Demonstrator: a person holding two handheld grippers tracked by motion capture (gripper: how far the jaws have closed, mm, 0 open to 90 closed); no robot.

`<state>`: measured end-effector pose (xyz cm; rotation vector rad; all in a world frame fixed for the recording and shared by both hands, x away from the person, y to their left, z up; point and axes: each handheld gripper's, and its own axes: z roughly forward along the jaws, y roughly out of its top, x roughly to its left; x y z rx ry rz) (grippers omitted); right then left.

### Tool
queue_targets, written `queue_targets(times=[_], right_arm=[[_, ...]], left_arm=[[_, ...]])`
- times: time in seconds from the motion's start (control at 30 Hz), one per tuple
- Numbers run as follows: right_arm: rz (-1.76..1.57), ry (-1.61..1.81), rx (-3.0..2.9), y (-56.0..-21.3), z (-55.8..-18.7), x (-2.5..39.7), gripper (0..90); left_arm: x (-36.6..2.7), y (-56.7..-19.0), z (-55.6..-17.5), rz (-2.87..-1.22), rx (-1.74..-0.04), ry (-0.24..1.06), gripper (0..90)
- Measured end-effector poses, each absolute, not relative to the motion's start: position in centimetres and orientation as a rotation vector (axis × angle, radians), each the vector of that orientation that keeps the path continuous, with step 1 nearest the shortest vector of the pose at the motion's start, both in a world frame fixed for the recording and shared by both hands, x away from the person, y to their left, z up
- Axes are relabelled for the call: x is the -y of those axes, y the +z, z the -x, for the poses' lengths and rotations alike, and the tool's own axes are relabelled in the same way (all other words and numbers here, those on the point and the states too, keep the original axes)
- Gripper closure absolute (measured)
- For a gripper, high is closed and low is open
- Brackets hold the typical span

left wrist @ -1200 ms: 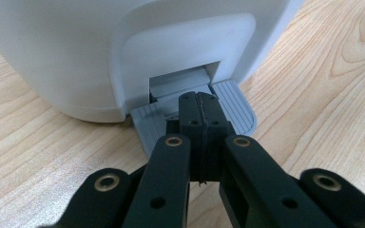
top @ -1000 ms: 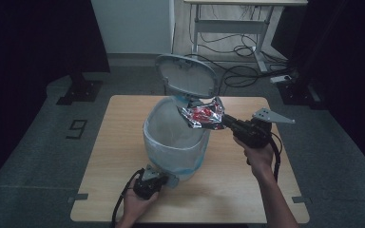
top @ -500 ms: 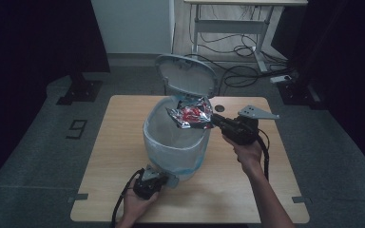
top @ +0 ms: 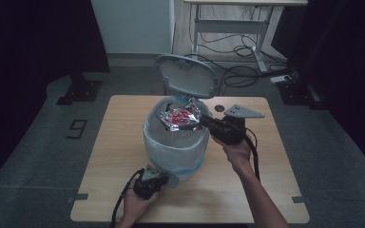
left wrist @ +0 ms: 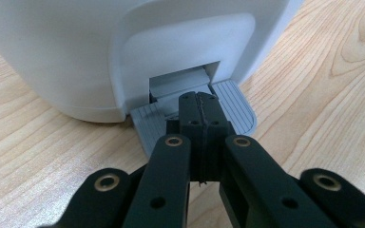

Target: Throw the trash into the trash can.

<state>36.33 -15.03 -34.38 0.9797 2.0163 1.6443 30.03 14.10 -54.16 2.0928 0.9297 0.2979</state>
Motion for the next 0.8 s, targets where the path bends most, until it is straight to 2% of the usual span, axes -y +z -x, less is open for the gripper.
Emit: queue_targets(times=[0.07, 0.13, 0.27, 0.8], right_arm=[[-0.973, 1.642, -2.022, -34.5, -36.4, 14.9, 77.5], [-0.963, 1.629, -2.044, -34.6, -36.4, 14.7, 67.7], [-0.967, 1.614, -2.028, -34.7, -36.3, 14.9, 59.0], [-0.959, 1.640, -1.991, -35.2, -35.3, 17.6, 54.4]], left_arm=[[-14.1, -54.2, -30.0, -2.093, -0.930, 0.297, 90.0], [-14.1, -54.2, -30.0, -2.093, -0.929, 0.296, 90.0], [-14.1, -54.2, -30.1, -2.091, -0.930, 0.295, 90.0], [-14.1, -54.2, -30.1, -2.089, -0.931, 0.293, 90.0]])
